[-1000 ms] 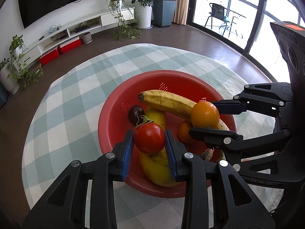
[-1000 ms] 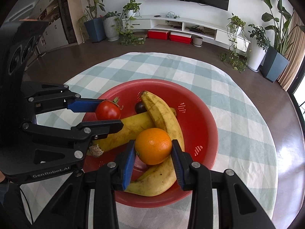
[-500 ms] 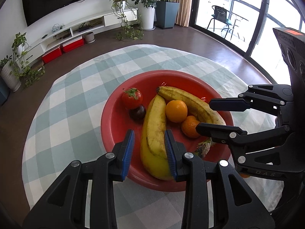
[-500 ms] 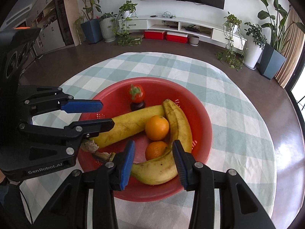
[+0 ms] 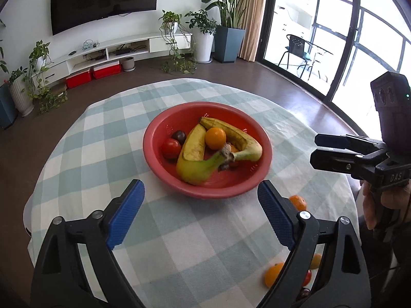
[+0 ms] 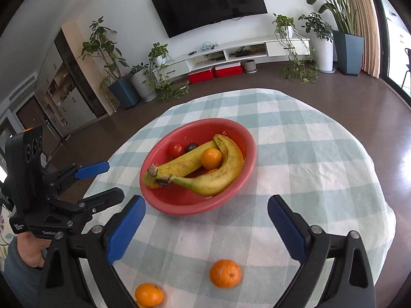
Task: Organize fruits
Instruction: 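Withdraw from the bowl and close the left tool on the large orange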
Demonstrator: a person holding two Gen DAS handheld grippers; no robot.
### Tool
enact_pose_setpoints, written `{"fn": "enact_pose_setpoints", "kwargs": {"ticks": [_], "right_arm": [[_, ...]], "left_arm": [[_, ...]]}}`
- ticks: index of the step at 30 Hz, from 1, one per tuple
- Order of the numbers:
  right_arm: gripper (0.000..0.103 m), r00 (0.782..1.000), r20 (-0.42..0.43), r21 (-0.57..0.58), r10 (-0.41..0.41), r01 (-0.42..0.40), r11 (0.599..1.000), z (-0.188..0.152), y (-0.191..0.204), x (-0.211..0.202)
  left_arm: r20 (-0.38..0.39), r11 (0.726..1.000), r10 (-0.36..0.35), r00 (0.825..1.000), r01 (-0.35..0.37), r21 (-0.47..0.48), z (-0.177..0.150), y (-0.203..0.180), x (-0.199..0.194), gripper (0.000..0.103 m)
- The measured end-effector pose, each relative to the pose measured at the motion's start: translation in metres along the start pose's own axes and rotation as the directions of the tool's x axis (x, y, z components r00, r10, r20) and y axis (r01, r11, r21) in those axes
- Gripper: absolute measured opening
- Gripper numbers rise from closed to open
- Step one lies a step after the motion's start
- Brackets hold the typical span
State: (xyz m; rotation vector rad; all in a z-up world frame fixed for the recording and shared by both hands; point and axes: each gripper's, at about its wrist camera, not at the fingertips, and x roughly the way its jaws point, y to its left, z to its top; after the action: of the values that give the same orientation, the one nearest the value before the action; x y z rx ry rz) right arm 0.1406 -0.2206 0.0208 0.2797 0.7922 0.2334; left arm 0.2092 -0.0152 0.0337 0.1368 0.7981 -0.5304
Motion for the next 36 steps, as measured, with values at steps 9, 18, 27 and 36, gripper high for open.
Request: {"fn": "enact_pose_setpoints", "kwargs": {"ticks": [9, 18, 27, 36], "right_arm": [[0.098, 0.999, 0.008, 0.218, 0.039, -0.04, 0.975, -0.071, -0.028, -0.029], [0.098, 0.998, 0.056, 0.231, 0.016, -0.028, 0.973, -0.099, -0.025, -0.052], [0.083, 0.999, 0.051, 0.135, -0.001, -0.005, 0.991, -0.114, -0.009, -0.055], [0.078, 0.999, 0.05, 0.098, -0.006, 0.001, 0.995, -0.117, -0.003, -0.055]], "left_arm": [[-0.059, 1.0, -0.017, 0.998, 0.016, -0.027, -0.069, -0.038, -0.027, 0.092], [-0.141, 1.0, -0.023, 0.99, 0.02, -0.023, -0.12, -0.068, -0.028, 0.092], [-0.14, 1.0, -0.004, 0.99, 0.008, 0.025, -0.118, -0.085, -0.028, 0.091], [-0.197, 0.999, -0.001, 0.98, 0.01, 0.042, -0.111, -0.092, -0.011, 0.065]]}}
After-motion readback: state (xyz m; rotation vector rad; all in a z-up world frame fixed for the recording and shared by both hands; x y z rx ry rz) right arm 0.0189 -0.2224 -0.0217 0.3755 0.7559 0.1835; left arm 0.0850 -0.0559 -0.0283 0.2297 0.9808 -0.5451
